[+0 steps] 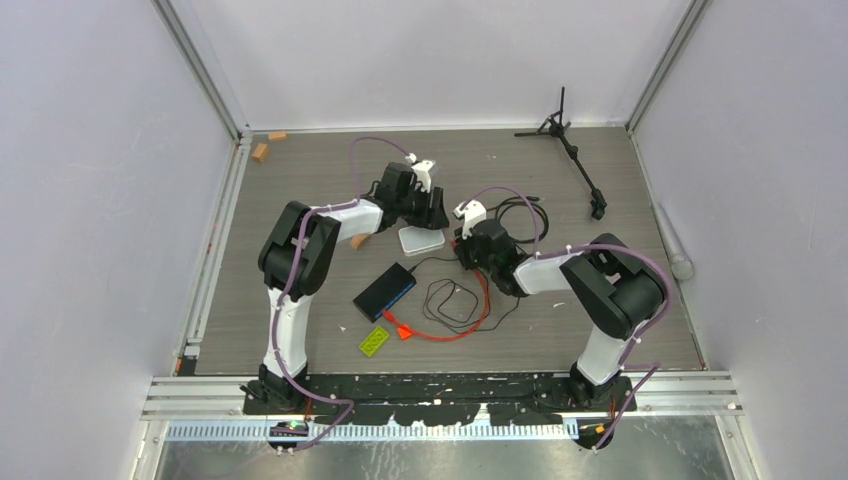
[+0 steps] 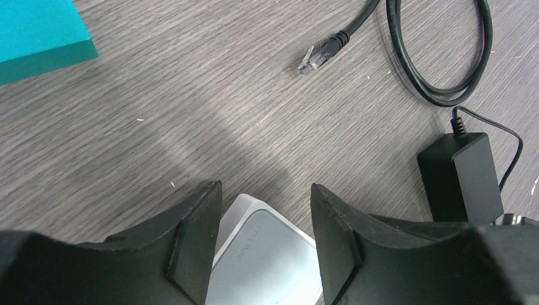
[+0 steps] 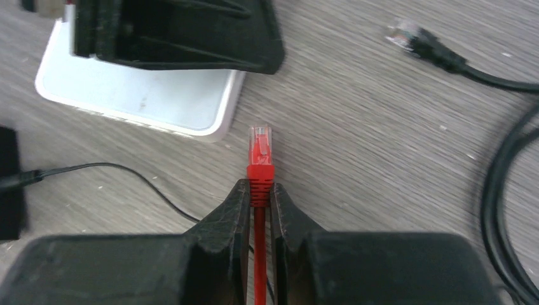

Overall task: Insert the plug into the switch port
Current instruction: Insert the connector into the switch port.

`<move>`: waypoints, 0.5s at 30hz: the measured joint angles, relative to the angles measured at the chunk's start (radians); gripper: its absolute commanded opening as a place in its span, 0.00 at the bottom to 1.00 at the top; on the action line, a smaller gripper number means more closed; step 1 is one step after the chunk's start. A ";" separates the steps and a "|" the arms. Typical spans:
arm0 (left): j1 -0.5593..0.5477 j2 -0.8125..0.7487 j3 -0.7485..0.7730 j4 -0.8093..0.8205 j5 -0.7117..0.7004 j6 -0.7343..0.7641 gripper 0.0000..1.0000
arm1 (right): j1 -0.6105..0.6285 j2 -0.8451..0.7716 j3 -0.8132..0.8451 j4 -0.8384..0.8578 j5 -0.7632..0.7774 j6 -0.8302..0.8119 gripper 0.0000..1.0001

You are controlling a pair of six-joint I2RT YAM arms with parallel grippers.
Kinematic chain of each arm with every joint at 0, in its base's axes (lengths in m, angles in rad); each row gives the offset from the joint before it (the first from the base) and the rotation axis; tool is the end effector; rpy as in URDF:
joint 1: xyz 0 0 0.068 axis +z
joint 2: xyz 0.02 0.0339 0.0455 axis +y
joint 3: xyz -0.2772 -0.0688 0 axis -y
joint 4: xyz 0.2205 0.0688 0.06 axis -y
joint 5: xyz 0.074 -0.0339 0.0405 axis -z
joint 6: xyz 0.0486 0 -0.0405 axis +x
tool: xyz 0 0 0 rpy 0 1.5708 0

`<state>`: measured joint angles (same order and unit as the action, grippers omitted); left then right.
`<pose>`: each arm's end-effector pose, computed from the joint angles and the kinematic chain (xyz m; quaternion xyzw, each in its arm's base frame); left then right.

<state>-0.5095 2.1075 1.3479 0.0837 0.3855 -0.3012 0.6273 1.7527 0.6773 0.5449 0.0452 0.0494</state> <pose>0.3890 -0.2383 0.1689 0.1744 0.8714 -0.3262 0.3221 0.2713 0.1940 0.1587 -0.2364 0.8348 0.1464 0.4752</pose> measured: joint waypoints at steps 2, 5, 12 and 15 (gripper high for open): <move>0.000 0.000 0.000 0.000 -0.003 -0.001 0.61 | 0.005 -0.013 -0.008 -0.006 0.072 0.016 0.01; -0.002 -0.003 -0.002 0.007 -0.018 -0.006 0.66 | 0.006 -0.045 -0.042 -0.006 0.142 0.047 0.00; -0.010 -0.074 -0.107 0.061 -0.119 -0.013 0.73 | 0.034 -0.079 -0.067 -0.032 0.106 0.065 0.00; -0.002 -0.095 -0.137 0.066 -0.154 -0.022 0.73 | 0.064 -0.071 -0.048 -0.060 0.064 0.059 0.00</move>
<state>-0.5114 2.0121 1.2114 0.1497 0.2314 -0.3229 0.6914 1.6821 0.6289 0.4850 0.1097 0.1081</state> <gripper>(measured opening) 0.729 0.181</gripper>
